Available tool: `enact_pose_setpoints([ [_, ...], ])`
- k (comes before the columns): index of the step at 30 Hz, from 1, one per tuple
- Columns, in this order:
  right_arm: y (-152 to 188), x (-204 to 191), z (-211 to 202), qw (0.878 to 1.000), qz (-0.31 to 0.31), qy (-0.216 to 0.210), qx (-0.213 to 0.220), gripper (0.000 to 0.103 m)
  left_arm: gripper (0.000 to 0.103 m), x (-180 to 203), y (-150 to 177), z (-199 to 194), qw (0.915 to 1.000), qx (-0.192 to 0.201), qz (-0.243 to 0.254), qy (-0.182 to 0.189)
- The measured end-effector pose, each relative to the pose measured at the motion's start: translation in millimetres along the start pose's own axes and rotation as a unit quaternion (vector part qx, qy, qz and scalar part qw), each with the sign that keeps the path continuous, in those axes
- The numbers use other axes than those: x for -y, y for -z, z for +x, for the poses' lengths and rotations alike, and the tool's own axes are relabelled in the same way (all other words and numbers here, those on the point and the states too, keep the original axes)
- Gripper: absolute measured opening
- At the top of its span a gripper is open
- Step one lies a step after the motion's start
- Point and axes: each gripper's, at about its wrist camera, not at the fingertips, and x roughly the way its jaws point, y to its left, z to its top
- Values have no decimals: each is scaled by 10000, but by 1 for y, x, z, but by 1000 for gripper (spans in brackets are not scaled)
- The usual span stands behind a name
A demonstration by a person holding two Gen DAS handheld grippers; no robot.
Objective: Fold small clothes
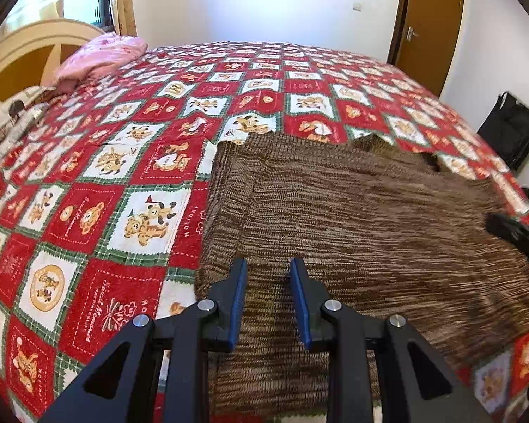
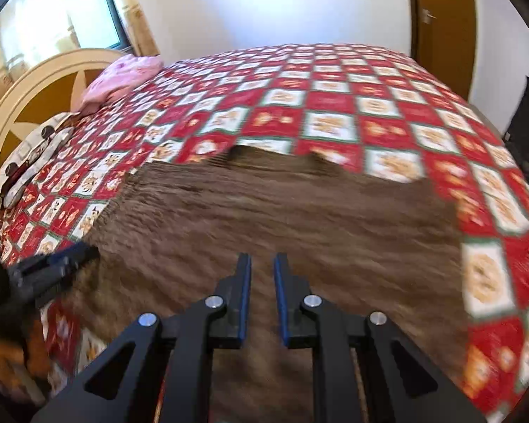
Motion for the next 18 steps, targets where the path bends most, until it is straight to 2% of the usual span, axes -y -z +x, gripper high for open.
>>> enact_pose_setpoints([
  [3,-3,-13,29,10000,11,74,55,18,26,5,3,6,9997,-37,41,-236],
  [5,-2,-23,53,9999,-67,33,-82,18,26,7,4,5,9994,-11,117,-327],
  [6,0,-24,55,9998,-90,44,-173,18,27,8,5,6,9991,-10,164,-379],
  [8,8,-34,56,9987,-386,310,117,24,27,12,5,6,9982,8,288,-518],
  [12,11,-43,55,9957,-710,581,141,27,27,16,8,1,9956,75,440,-825],
  [15,10,-30,52,9984,-471,270,160,30,28,6,7,-9,9941,156,212,-1049],
  [16,9,-27,51,9990,-393,129,175,34,30,1,8,-12,9936,157,120,-1114],
  [17,8,-29,55,9991,-370,21,180,40,33,-3,7,-14,9928,151,50,-1186],
  [18,7,-32,56,9990,-408,-42,179,42,43,-6,8,-17,9919,146,-6,-1266],
])
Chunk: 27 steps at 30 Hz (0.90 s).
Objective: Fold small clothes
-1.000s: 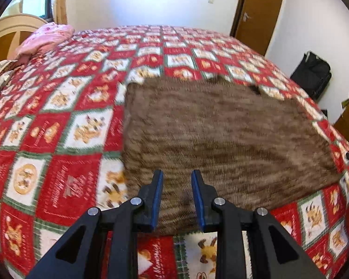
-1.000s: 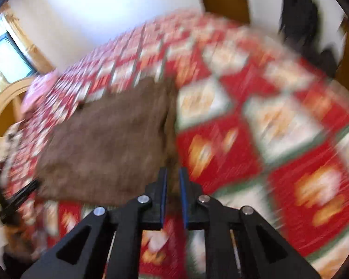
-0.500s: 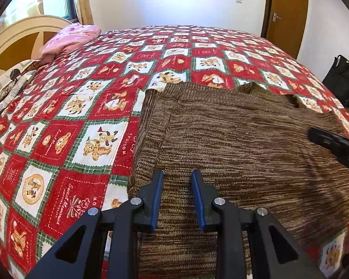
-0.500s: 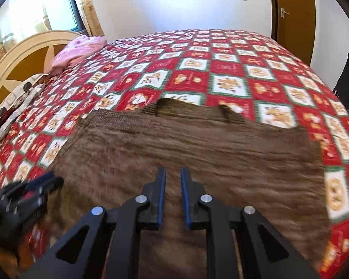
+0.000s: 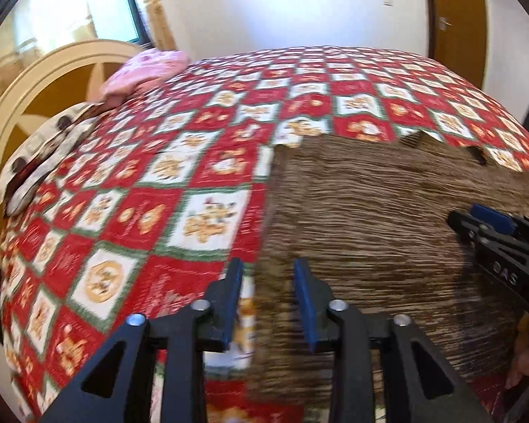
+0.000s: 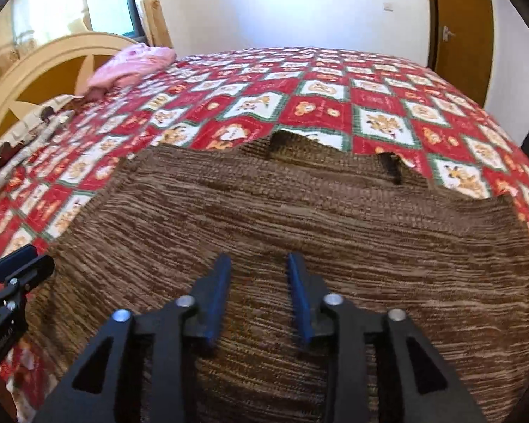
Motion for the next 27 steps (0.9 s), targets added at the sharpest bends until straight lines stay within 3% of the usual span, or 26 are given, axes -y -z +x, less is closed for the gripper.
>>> enact_pose_setpoints([
  [1,0,-3,0,10000,-70,-8,-6,48,53,-3,0,-2,10000,12,-42,-84],
  [2,-1,-9,3,9999,-164,25,-19,54,56,-6,1,-4,9998,60,-72,-170],
  [5,0,-22,5,9986,-480,186,-80,64,58,-13,3,-8,9991,121,-128,-374],
  [7,0,-26,6,9977,-595,305,-98,65,58,-16,3,-8,9992,66,-164,-361],
  [11,-3,-21,4,9981,-546,237,-172,65,58,-22,8,-12,9994,-12,-319,-118],
  [14,-8,-20,-13,9991,-374,126,-161,64,59,-37,17,-15,9959,-53,-816,378],
  [16,-18,-21,-35,9997,-137,-186,-20,64,58,-52,27,-12,9863,-125,-1423,831],
  [18,-31,-28,-48,9993,-135,-342,11,64,58,-55,34,-12,9777,-89,-1834,1022],
  [21,-60,-49,-59,9968,-310,-733,-58,65,58,-50,35,-8,9708,-116,-2023,1287],
  [23,-73,-60,-54,9952,-271,-924,-186,70,58,-47,35,-5,9638,-169,-2194,1506],
  [27,-88,-87,-17,9913,-163,-1194,-527,71,58,-46,41,10,9513,-460,-2495,1753],
])
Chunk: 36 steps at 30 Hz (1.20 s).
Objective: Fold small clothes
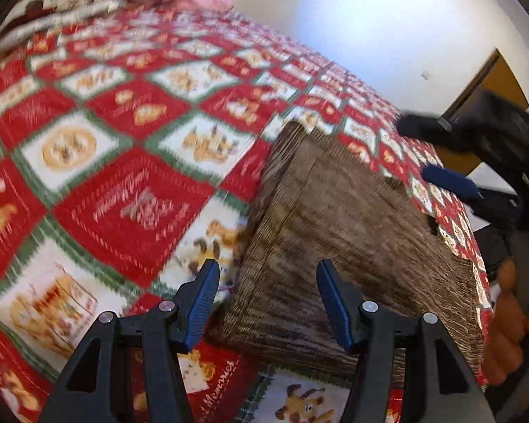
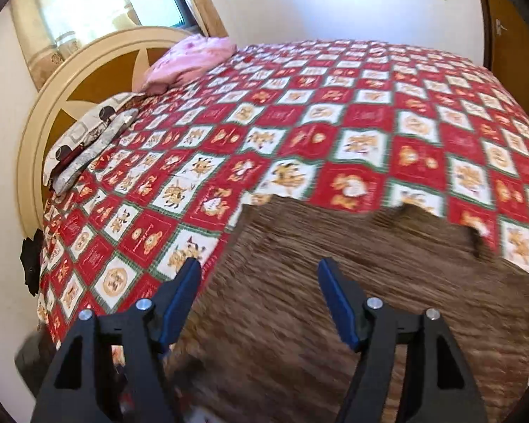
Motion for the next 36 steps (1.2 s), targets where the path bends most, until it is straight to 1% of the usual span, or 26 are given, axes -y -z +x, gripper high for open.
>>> enact_pose_setpoints([
  [3,-5,-17,37,9995,-209,95,-226,71,58,-1,3,-2,9997,201,110,27],
  [4,-7,-23,49,9990,-305,165,-282,71,58,0,3,-1,9995,235,195,15],
  [5,-8,-27,59,9983,-378,345,-288,71,58,0,3,0,9994,252,231,18],
  [8,-10,-33,78,9960,-594,549,-390,71,58,-3,3,1,9992,348,149,127],
  [9,-10,-35,86,9944,-695,629,-492,71,53,-3,3,3,9990,388,175,143],
  [10,-10,-37,98,9923,-777,754,-601,71,46,-3,3,4,9989,407,192,152],
  [13,-9,-38,117,9898,-879,788,-794,73,37,-5,3,7,9987,440,166,205],
  [17,-4,-45,127,9884,-1099,732,-744,97,33,-5,6,7,9981,527,242,203],
  [18,-3,-49,130,9872,-1181,761,-761,99,29,-5,7,7,9979,558,264,181],
  [19,-1,-53,133,9837,-1362,867,-790,99,24,-5,8,7,9978,577,275,154],
  [21,3,-58,136,9781,-1593,1100,-766,91,19,-7,8,7,9977,597,261,182],
  [23,2,-55,134,9772,-1622,1173,-707,74,15,-9,8,8,9978,572,220,264],
  [24,1,-52,133,9767,-1595,1245,-720,68,14,-8,8,8,9977,571,246,261],
  [26,-3,-47,130,9762,-1551,1332,-728,43,12,-5,9,8,9975,579,337,239],
  [27,-5,-44,128,9773,-1487,1325,-725,38,11,-3,10,7,9972,591,395,214],
  [28,-6,-40,126,9788,-1413,1299,-711,28,11,-1,10,7,9970,606,449,199],
  [29,-7,-35,123,9820,-1284,1203,-688,23,11,0,11,6,9967,620,483,197],
  [32,-8,-27,117,9889,-960,923,-661,18,10,2,10,6,9961,630,593,170],
  [34,-9,-22,111,9922,-770,750,-633,16,9,5,10,2,9954,654,676,168],
  [36,-10,-15,100,9964,-448,475,-549,16,9,11,8,-5,9934,770,829,195],
])
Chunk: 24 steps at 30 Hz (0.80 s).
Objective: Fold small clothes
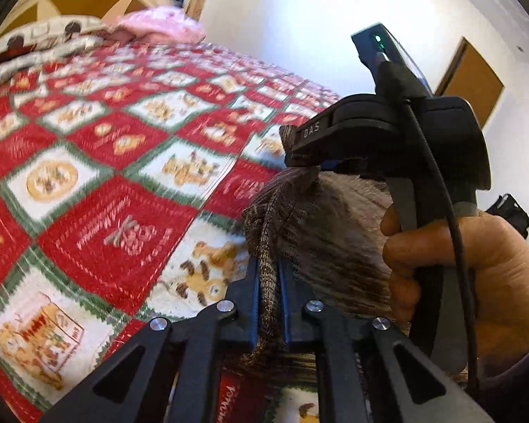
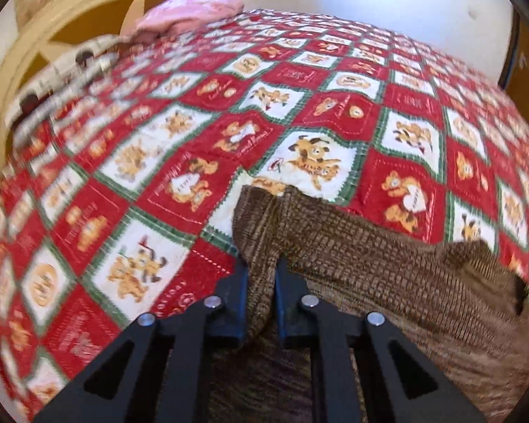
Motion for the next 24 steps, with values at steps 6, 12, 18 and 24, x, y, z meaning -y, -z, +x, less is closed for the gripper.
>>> enact_pose_setpoints([
  [6,2,29,-36,9947,694,-706,266,16,9,40,-5,-25,9965,321,745,188],
  [12,14,69,-80,9920,918,-703,516,16,2,86,-1,-45,9867,510,1415,625],
  [18,38,116,-108,9896,1163,-582,612,15,1,132,12,-49,9735,512,1982,1024],
  [24,60,160,-126,9829,1565,-635,738,15,0,164,27,-47,9642,412,2328,1200],
])
